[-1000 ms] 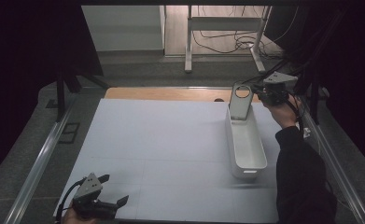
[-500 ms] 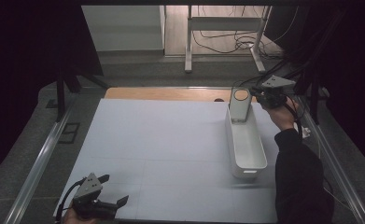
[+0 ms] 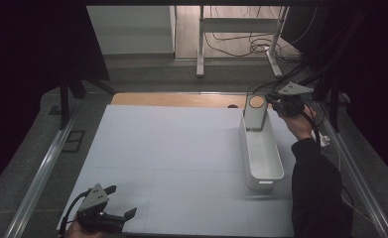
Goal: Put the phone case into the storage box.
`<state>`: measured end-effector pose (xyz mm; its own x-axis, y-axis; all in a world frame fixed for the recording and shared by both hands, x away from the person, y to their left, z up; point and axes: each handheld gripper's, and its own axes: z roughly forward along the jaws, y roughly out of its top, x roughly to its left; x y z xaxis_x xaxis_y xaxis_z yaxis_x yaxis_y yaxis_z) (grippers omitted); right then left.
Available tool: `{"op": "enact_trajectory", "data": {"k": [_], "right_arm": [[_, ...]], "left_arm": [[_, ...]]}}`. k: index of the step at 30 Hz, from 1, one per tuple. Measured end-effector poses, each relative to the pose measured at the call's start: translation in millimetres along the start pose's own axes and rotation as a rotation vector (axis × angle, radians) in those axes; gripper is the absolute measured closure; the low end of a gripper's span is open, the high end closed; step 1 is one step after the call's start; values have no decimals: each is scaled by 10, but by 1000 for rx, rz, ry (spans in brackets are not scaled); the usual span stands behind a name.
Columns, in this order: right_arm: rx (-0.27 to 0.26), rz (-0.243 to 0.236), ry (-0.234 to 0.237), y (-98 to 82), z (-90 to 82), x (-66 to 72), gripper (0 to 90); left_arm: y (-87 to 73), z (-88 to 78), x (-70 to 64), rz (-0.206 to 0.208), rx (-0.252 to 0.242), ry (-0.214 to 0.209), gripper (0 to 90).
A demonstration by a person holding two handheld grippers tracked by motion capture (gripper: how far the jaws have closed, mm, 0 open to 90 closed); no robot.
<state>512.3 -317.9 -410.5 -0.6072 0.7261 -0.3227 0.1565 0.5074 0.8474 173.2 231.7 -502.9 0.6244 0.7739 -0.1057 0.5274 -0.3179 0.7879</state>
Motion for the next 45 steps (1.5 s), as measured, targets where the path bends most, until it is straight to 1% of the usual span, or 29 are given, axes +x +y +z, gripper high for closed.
{"op": "enact_trajectory", "data": {"k": [2,3,5,9,12,14,20,22,24,26,28,30,32,33,35,37,39,40,42,45], "right_arm": [[0,15,4,-5,3,-5,776],[4,15,-5,-7,5,-8,761],[8,27,-5,-14,16,-10,737],[14,27,-14,-3,31,0,714],[20,37,-6,-3,43,2,690],[22,35,-6,-6,49,4,678],[47,45,-10,-21,69,6,577],[48,44,-15,-25,71,17,561],[56,55,-2,-25,66,19,523],[65,61,0,-22,58,33,478],[72,88,11,-14,50,44,428],[76,91,11,-9,45,53,425],[90,109,15,7,31,72,383],[90,109,15,7,31,72,383],[108,138,8,19,17,79,365],[118,168,17,25,3,74,353],[124,182,25,30,-13,76,337],[131,198,31,33,-18,81,326],[143,206,34,32,-30,94,314],[178,232,48,23,-30,108,300]], "left_arm": [[0,-1,0,0,-1,0,0],[-1,-2,0,0,-1,0,0],[-1,-2,0,1,-1,0,0],[-1,-2,0,1,-1,0,0],[-1,-3,-1,2,0,1,0],[-2,-2,-2,2,-1,0,0],[-1,-1,-2,0,0,0,0],[-1,-2,-1,1,0,1,0],[-2,-5,3,-1,-1,0,0],[-3,-7,4,-3,-4,2,0],[-5,-10,5,-8,-7,2,0],[-7,-15,7,-11,-11,6,0],[-10,-24,12,-15,-18,6,0],[-11,-26,13,-16,-20,8,0],[-12,-31,5,-12,-18,21,0],[-14,-37,4,-10,-18,31,0],[-21,-49,6,-15,-23,30,0],[-25,-57,7,-16,-26,31,0],[-31,-65,11,-20,-32,29,0],[-31,-63,10,-18,-29,29,0]]}}
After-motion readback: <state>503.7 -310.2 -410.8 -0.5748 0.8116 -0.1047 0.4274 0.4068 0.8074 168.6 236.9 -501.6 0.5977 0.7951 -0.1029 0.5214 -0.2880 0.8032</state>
